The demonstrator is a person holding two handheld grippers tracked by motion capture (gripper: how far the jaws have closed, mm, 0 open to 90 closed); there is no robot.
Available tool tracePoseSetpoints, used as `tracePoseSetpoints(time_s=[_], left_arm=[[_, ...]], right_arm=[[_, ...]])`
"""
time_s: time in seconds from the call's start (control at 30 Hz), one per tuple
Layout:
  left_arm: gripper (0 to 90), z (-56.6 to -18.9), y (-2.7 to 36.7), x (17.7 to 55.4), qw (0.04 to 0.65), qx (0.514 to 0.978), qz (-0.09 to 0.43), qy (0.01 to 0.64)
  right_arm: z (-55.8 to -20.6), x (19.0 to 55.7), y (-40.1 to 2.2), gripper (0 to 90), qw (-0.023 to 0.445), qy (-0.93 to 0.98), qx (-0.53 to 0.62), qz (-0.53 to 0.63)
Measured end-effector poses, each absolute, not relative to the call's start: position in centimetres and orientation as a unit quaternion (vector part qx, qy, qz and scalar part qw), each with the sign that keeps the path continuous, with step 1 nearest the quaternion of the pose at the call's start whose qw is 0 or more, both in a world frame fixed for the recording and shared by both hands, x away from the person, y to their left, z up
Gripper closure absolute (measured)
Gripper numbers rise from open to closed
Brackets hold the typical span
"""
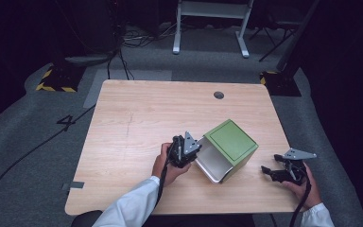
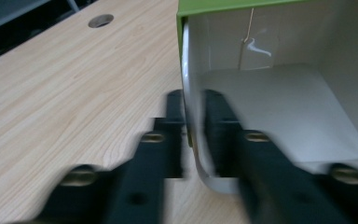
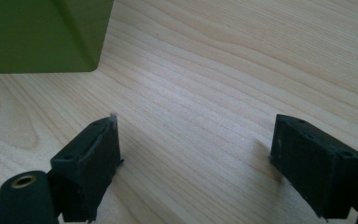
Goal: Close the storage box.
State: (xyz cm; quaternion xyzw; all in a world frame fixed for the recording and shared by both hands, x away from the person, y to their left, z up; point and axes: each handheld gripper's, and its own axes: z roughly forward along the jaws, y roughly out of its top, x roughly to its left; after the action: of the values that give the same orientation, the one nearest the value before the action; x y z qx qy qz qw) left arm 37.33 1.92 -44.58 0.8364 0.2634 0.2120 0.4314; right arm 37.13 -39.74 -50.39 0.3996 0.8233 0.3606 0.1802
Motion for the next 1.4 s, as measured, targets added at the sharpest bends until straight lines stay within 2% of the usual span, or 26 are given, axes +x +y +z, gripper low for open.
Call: tracePoseSetpoints(time_s=[0.03, 0.1, 0.27, 0.37, 0.43, 0.63, 0.67, 0.83, 0.93, 0.97, 1.07, 1.23, 1.4], left_arm=[[60.3, -44.6, 1.9, 37.2, 0.431, 0.837, 0.214, 0.262], [47.9, -44.5, 2.0, 37.1, 0.434, 0.838, 0.208, 0.256], [31.0, -44.7, 3.0, 36.9, 0.434, 0.848, 0.177, 0.246], [31.8, -44.8, 4.8, 36.8, 0.449, 0.847, 0.152, 0.241], [32.8, -44.7, 5.2, 36.8, 0.451, 0.845, 0.152, 0.243], [58.7, -44.5, 7.0, 37.2, 0.462, 0.838, 0.147, 0.251], [58.7, -44.4, 7.1, 37.3, 0.463, 0.838, 0.146, 0.247], [78.6, -44.3, 6.2, 37.5, 0.458, 0.848, 0.151, 0.219], [82.1, -44.4, 5.3, 37.6, 0.456, 0.854, 0.151, 0.201], [87.2, -44.4, 5.0, 37.6, 0.455, 0.854, 0.152, 0.199], [88.2, -44.5, 4.7, 37.7, 0.45, 0.856, 0.159, 0.199], [83.3, -44.5, 5.4, 37.7, 0.453, 0.854, 0.152, 0.206], [83.4, -44.7, 5.2, 38.2, 0.451, 0.852, 0.153, 0.217]], right_arm=[[-50.4, 37.1, -39.7, 15.7, 0.18, 0.823, 0.399, 0.361], [-50.4, 37.1, -39.7, 15.7, 0.18, 0.823, 0.4, 0.361], [-50.4, 37.1, -39.7, 15.7, 0.18, 0.823, 0.4, 0.361], [-50.4, 37.1, -39.7, 15.7, 0.181, 0.823, 0.4, 0.361], [-50.4, 37.1, -39.7, 15.7, 0.181, 0.823, 0.399, 0.361], [-50.4, 37.1, -39.7, 15.7, 0.18, 0.823, 0.399, 0.361], [-50.4, 37.1, -39.7, 15.7, 0.181, 0.823, 0.4, 0.361], [-50.4, 37.1, -39.7, 15.7, 0.181, 0.823, 0.4, 0.361], [-50.4, 37.1, -39.7, 15.7, 0.181, 0.823, 0.4, 0.361], [-50.4, 37.1, -39.7, 15.7, 0.181, 0.823, 0.399, 0.361], [-50.4, 37.1, -39.7, 15.7, 0.181, 0.823, 0.399, 0.361], [-50.4, 37.1, -39.7, 15.9, 0.181, 0.823, 0.399, 0.361], [-50.4, 37.1, -39.7, 15.9, 0.181, 0.823, 0.399, 0.361]])
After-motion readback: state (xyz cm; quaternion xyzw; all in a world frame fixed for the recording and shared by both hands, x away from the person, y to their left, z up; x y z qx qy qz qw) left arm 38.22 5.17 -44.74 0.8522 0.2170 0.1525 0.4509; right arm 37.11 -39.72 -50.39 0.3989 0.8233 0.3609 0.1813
